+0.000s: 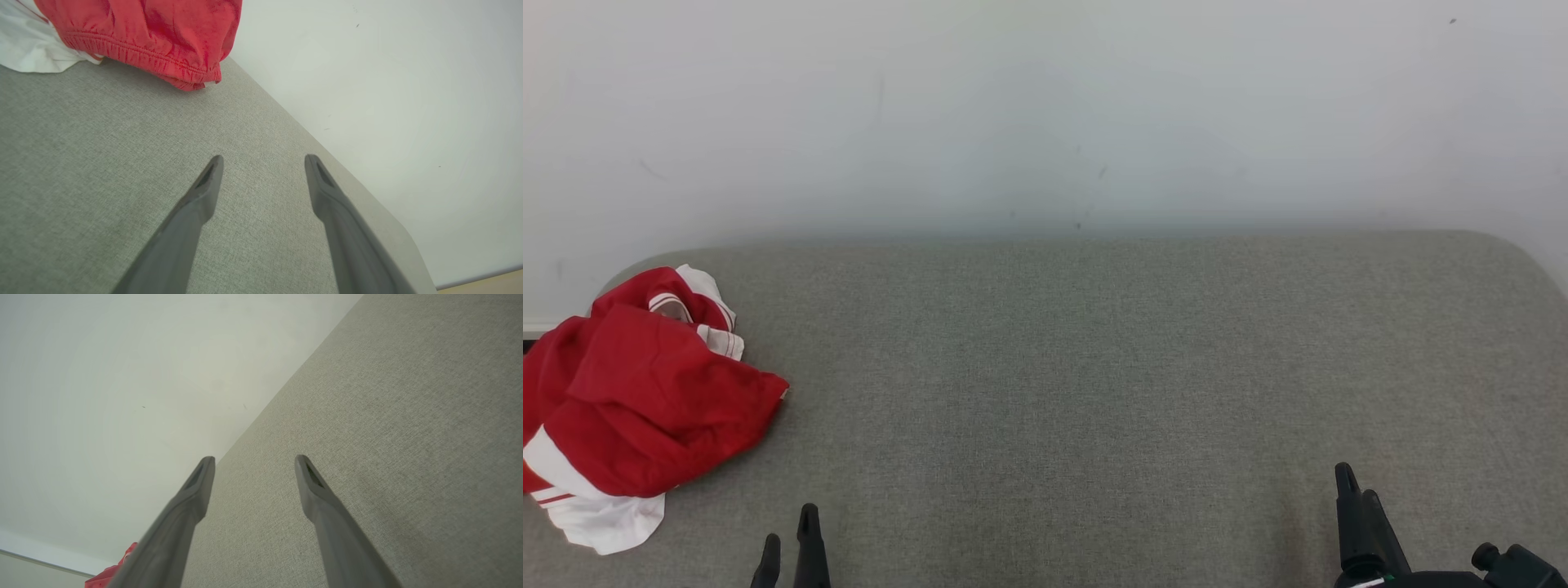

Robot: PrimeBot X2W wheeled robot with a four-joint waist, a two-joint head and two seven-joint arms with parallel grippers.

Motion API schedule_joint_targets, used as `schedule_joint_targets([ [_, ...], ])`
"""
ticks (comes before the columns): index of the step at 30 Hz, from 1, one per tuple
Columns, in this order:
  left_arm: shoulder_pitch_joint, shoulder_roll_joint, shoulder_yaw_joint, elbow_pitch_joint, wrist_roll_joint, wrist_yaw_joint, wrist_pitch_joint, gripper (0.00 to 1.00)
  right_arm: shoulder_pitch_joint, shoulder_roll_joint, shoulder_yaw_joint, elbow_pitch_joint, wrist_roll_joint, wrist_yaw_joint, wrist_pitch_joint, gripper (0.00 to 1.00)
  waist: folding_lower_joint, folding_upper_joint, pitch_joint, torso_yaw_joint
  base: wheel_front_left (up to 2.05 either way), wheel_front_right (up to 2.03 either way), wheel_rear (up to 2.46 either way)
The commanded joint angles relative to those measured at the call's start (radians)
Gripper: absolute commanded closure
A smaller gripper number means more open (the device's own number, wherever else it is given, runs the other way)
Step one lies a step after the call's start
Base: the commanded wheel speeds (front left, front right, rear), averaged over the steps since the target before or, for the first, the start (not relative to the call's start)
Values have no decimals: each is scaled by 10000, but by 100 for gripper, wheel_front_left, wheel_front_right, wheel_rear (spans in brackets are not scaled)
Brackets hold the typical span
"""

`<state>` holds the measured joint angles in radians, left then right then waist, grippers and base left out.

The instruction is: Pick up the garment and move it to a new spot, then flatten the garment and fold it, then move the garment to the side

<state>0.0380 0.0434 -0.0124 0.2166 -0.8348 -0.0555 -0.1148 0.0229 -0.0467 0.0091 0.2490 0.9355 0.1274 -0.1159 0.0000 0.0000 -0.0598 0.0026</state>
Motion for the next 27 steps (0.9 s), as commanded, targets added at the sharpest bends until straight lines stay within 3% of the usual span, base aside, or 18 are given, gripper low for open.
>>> schedule_joint_targets([
  [1, 29, 55, -21, -138, 230, 19, -77, 0, 6, -36, 3, -74, -169, 33, -62, 0, 0, 0, -4, 0, 0, 0, 0],
  [15, 251, 62, -244, -140, 2488, 240, -431, 0, 201, -38, 51, -44, -1807, 39, -418, 0, 0, 0, -133, -12, 0, 0, 0],
  [27, 318, 68, -329, -104, 4206, 27, -722, 0, 371, -42, 37, 16, -3014, 42, -719, 0, 0, 0, -220, 13, 0, 0, 0],
])
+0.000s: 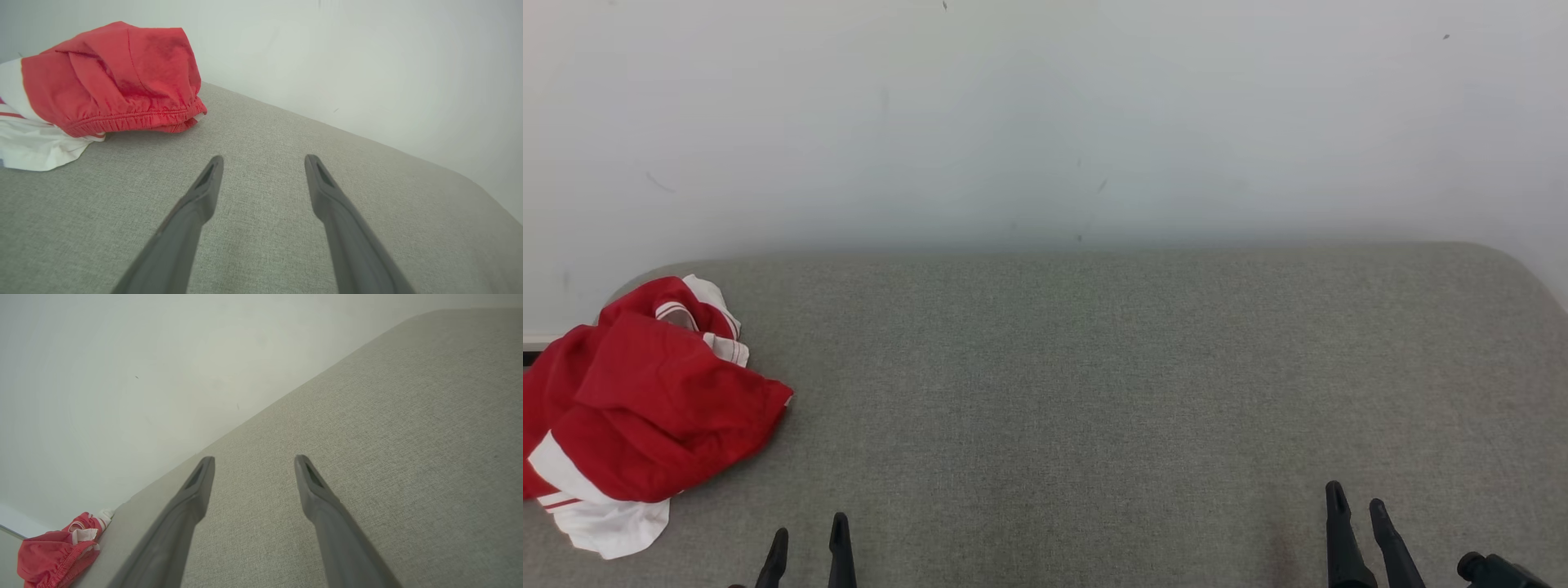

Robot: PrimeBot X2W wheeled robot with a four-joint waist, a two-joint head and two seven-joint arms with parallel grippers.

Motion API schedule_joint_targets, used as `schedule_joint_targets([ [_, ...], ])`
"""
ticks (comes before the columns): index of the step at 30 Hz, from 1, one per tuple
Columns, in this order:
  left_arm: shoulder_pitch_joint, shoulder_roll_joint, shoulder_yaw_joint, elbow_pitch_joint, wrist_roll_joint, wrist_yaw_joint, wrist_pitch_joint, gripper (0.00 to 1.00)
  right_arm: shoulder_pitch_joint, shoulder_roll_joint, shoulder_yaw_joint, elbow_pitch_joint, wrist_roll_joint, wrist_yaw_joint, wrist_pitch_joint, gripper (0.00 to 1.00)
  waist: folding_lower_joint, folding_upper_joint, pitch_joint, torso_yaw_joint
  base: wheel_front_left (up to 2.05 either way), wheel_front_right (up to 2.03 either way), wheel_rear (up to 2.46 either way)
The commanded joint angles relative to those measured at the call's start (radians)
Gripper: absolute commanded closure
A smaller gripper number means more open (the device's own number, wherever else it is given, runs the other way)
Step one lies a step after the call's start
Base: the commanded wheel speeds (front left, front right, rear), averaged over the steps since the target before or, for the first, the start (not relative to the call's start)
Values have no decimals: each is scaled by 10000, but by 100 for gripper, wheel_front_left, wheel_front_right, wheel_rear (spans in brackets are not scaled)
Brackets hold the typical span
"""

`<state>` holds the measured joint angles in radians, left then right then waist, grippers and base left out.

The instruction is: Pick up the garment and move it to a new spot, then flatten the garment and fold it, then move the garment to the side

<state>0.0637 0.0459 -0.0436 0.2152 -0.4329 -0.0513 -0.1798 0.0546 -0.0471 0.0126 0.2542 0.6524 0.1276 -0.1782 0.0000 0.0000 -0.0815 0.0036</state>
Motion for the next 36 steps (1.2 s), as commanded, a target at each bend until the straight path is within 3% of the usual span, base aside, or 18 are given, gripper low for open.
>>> schedule_joint_targets([
  [1, 63, 43, -15, -96, 312, -30, -87, 0, 62, -39, -4, -20, -270, 41, -116, 0, 0, 0, -10, 6, 0, 0, 0],
  [17, 146, 52, -78, -34, 1859, -107, -461, 0, 169, -44, 19, 280, -1432, 41, -466, 0, 0, 0, -135, 6, 0, 0, 0],
  [36, 299, 62, -234, 164, 2556, 34, -792, 0, 289, -48, 123, 446, -2439, 46, -815, 0, 0, 0, -291, -55, 0, 0, 0],
])
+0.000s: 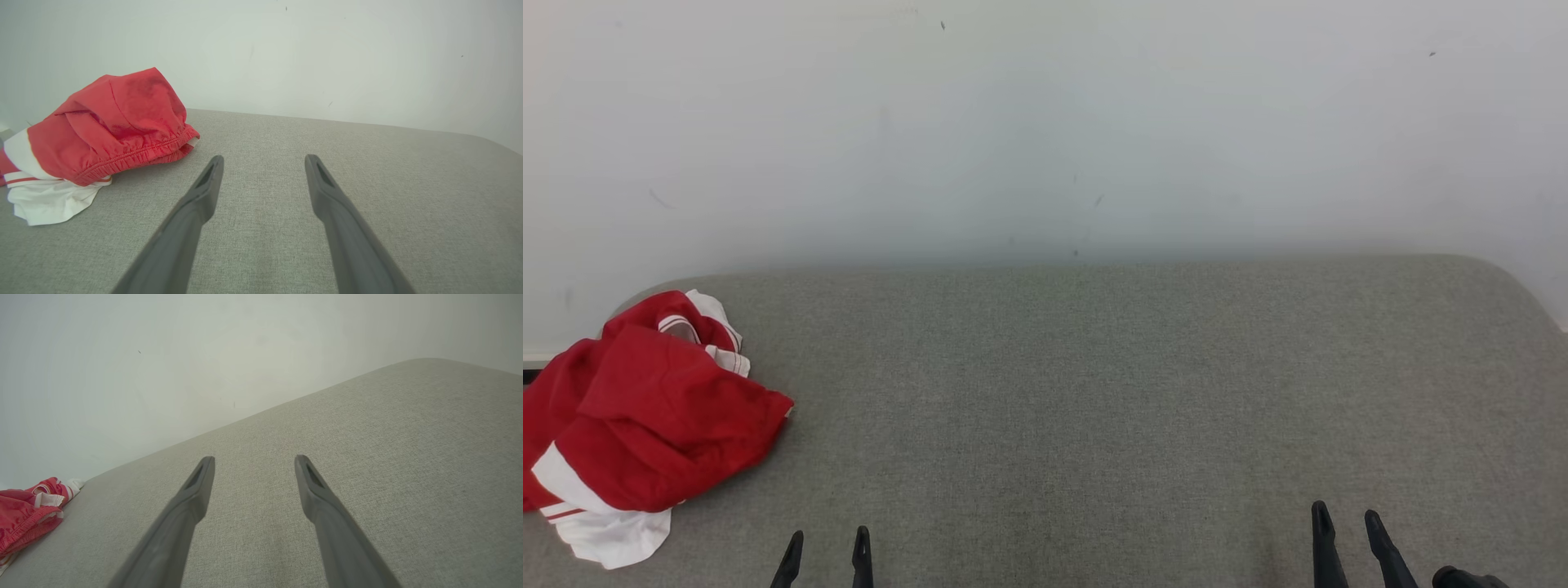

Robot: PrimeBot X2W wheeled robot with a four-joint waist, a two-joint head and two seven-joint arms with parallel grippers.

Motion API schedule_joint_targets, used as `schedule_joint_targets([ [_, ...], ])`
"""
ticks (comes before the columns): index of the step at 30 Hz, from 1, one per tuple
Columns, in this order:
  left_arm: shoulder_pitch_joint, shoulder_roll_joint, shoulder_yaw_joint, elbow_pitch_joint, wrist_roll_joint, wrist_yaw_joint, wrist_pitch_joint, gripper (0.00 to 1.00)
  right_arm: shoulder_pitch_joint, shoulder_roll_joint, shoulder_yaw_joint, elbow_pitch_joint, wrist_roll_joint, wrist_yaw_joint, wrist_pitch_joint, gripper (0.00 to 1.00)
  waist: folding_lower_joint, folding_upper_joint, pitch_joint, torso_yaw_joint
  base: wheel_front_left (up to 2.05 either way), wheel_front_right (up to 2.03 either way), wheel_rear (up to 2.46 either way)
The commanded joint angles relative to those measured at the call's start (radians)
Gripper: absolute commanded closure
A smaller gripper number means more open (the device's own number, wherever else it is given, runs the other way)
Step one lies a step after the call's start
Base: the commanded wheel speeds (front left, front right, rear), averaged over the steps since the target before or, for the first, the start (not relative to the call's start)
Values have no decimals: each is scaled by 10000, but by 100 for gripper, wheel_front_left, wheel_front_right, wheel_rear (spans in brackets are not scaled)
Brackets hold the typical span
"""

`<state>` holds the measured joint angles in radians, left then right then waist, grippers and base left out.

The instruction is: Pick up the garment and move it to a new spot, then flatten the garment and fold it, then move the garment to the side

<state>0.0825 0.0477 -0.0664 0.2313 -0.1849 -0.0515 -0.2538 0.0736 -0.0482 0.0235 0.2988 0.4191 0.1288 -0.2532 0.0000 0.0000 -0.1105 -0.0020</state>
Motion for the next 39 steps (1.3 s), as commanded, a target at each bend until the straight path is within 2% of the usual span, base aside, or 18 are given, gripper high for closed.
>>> schedule_joint_targets([
  [1, 113, 45, -20, 8, 126, 54, -79, 0, 105, -37, 18, 6, -161, 35, -73, 0, 0, 0, -12, 1, 0, 0, 0],
  [21, 92, 43, -138, 149, 161, 154, -122, 0, 37, -37, 57, 155, -129, 34, -114, 0, 0, 0, -101, 75, 0, 0, 0],
  [30, 163, 44, -58, 137, 302, 133, -123, 0, 213, -34, 23, 127, -100, 34, -114, 0, 0, 0, -136, 578, 0, 0, 0],
  [39, 198, 42, 89, 144, 493, 16, -122, 0, 274, -34, 138, 92, 36, 34, -114, 0, 0, 0, -99, 1400, 0, 0, 0],
])
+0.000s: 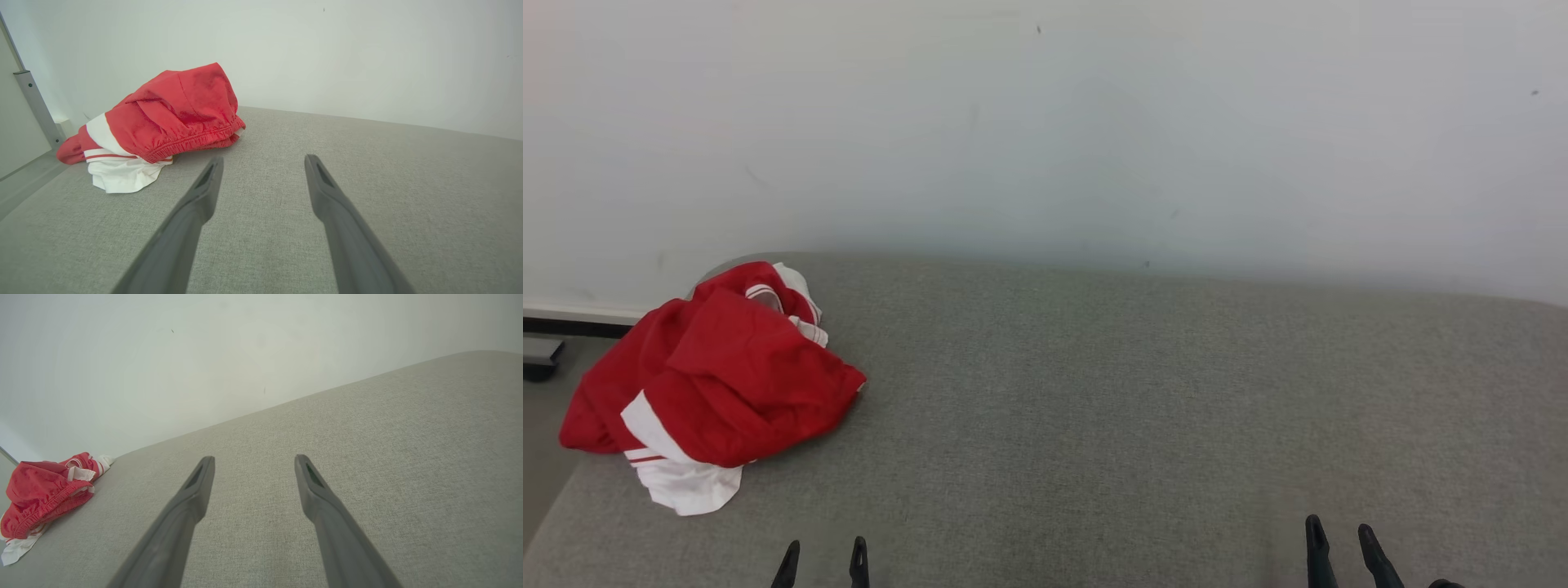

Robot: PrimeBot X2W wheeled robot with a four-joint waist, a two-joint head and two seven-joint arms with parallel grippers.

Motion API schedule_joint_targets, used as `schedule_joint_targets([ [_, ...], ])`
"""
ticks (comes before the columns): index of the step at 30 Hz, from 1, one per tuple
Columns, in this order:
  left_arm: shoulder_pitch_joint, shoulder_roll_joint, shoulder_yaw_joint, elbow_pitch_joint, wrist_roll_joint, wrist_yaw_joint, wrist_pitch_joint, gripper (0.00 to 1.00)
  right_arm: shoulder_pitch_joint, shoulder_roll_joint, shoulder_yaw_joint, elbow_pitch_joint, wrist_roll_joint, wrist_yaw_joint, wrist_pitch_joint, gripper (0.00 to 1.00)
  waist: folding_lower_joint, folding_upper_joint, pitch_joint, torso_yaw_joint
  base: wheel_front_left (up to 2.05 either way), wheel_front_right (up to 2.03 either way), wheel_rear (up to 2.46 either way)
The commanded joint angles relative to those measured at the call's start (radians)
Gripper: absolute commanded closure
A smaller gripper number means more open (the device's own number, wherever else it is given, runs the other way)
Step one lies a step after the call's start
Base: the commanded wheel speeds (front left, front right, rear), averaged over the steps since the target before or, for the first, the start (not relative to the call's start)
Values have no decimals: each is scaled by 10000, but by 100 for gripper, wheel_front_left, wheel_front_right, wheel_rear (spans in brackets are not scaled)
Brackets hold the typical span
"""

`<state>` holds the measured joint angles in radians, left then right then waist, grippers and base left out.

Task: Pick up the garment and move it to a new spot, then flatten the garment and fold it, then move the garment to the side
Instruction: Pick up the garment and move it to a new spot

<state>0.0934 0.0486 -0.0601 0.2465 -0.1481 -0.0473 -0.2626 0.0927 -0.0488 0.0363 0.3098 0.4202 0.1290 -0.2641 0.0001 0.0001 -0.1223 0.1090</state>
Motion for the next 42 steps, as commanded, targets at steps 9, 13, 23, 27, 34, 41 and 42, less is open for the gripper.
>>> schedule_joint_targets([
  [9, 119, 64, 288, 12, 254, -134, -35, 0, 37, -28, 197, -20, 196, 33, -4, 0, -1, -1, 27, 1491, 0, 0, 0],
  [13, 135, 88, 384, 19, 338, -204, -35, 0, 31, -28, 242, 2, 185, 33, -3, 0, -1, -1, 3, 2022, 0, 0, 0],
  [23, 111, 115, 595, -66, 410, -236, -35, 0, -145, -24, 244, 118, -575, 33, -3, 0, -1, -1, -3, 3156, 0, 0, 0],
  [27, 62, 91, 704, -164, 341, -217, -33, 0, -342, -27, 214, 269, -1185, 33, -4, 0, -1, -1, 153, 3316, 0, 0, 0],
  [34, 66, 57, 866, -262, 294, -153, -33, 0, -690, -28, 338, 566, -1959, 33, -4, 0, -1, -1, 321, 3470, 0, 0, 0],
  [41, 60, 31, 931, -265, 261, -86, -33, 0, -837, -27, 408, 693, -2246, 33, -4, 0, -1, -1, 394, 3536, 0, 0, 0],
  [42, 60, 31, 931, -265, 261, -86, -33, 0, -837, -27, 408, 693, -2246, 33, -4, 0, -1, -1, 394, 3536, 0, 0, 0],
])
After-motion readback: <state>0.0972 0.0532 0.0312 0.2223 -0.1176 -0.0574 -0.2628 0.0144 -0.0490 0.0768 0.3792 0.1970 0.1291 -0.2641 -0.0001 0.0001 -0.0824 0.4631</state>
